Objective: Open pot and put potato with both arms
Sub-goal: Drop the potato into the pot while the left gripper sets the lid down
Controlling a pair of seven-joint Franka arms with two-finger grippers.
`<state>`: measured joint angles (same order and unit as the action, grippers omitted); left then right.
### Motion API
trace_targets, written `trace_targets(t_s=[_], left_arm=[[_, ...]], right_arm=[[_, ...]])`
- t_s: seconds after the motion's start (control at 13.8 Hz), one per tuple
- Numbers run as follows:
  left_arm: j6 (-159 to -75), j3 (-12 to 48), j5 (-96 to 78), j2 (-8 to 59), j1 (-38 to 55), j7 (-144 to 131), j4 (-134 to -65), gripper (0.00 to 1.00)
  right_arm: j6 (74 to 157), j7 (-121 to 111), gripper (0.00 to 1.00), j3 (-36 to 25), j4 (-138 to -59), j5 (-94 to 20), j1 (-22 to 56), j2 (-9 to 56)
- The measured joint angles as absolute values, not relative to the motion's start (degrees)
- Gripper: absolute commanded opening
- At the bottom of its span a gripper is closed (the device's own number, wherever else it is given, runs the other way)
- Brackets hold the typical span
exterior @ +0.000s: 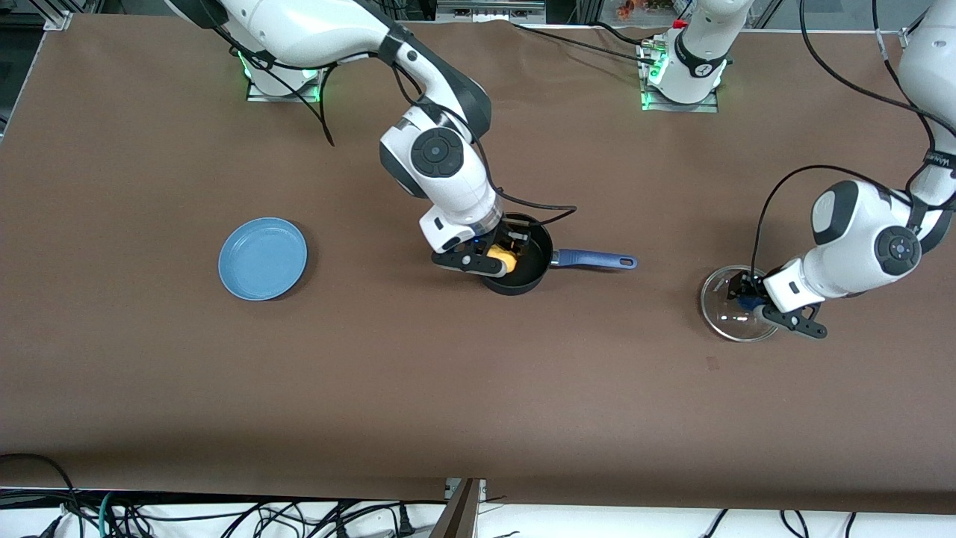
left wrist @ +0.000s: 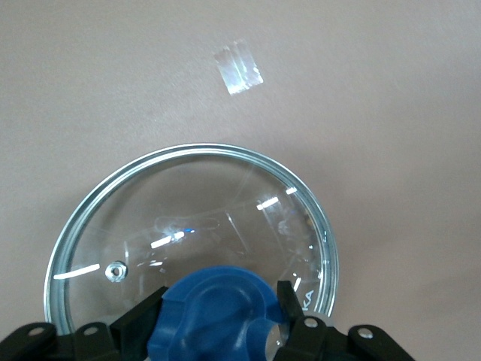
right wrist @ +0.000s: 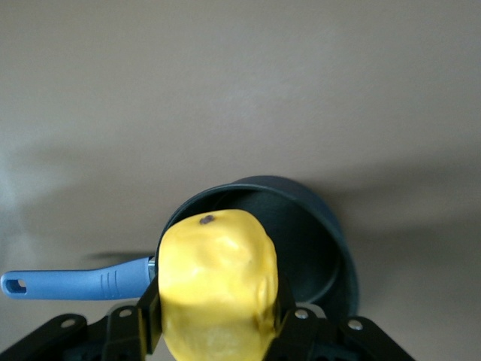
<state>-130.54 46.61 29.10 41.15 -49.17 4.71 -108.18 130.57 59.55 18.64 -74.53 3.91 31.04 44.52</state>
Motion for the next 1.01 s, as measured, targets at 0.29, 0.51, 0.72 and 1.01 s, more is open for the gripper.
trace_targets(t_s=[0.29, 0.51, 0.72, 1.01], left_arm=[[-130.5, 46.6, 29.1, 42.0, -48.8, 2.6, -107.0, 1.00], [-130.4, 46.7, 29.1, 41.8, -48.8, 2.5, -106.4, 1.00], [-128.3, 48.2, 29.1, 40.5, -49.0, 2.5, -105.5, 1.00], [-116.4, 60.2, 29.1, 33.4, -55.2, 1.7, -103.3, 1.00]], right_arm=[[133.1, 59.7, 0.45, 18.5, -74.3, 3.9, 32.0, 47.6], [133.2, 59.7, 0.48, 18.5, -74.3, 3.9, 32.6, 48.5], [133.2, 59.7, 0.58, 18.4, -74.3, 4.0, 32.8, 49.6], [133.2, 59.7, 1.00, 18.3, -74.2, 4.0, 32.8, 50.4]])
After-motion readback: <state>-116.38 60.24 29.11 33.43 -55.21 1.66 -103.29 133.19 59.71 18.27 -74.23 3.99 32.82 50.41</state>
